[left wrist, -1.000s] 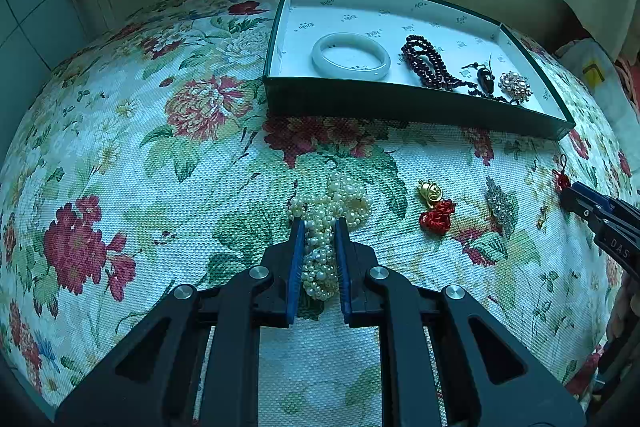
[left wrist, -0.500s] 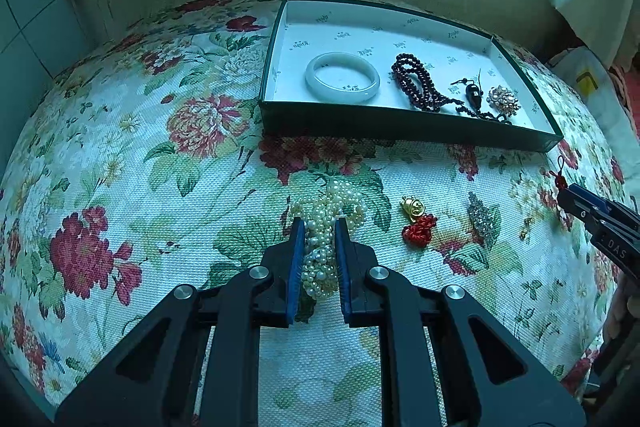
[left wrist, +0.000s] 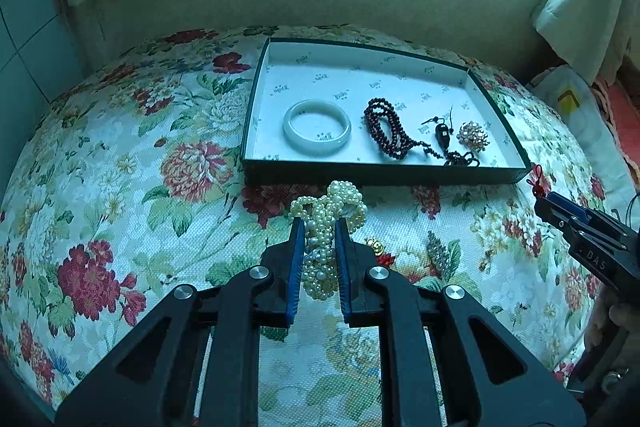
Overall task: Organize jewelry
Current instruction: 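Carry the pearls and tassel into the tray and open both tools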
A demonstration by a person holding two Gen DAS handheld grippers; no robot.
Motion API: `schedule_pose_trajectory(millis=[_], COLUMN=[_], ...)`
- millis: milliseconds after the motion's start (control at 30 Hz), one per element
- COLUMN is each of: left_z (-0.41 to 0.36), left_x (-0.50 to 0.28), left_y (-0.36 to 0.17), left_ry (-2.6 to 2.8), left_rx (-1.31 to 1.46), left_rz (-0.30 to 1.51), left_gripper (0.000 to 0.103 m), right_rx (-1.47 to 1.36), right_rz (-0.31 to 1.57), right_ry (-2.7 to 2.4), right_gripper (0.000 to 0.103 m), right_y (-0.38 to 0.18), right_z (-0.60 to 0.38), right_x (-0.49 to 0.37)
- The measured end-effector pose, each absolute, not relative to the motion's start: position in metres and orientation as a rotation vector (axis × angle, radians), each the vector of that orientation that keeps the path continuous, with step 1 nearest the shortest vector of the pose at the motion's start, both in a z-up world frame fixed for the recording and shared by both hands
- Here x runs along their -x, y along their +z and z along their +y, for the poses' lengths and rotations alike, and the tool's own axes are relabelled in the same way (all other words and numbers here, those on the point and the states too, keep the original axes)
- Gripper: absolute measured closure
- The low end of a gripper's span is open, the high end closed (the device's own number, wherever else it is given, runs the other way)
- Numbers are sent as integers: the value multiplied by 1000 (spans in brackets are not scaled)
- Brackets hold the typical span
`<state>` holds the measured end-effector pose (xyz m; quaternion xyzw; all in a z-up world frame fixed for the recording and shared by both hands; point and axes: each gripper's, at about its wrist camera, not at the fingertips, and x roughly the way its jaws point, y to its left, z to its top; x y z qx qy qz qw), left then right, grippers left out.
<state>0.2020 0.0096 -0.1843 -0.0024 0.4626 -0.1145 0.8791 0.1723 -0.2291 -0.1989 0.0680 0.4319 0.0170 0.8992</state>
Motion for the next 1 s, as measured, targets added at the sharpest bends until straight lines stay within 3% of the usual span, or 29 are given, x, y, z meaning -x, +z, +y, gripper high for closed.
schedule_pose_trajectory(millis=[433, 1000], left_z=[-27, -31], left_x=[-285, -390], left_y=[-160, -228], left_ry=[-252, -156], left_rx=[-41, -77], left_rz=[844, 998], left_gripper=[88, 88], right_rx=[-144, -130], right_rz=[796, 922], right_ry=[45, 12], right_gripper=[74, 74], right_y=[-172, -235], right_z=[-233, -235], right_x=[-251, -342])
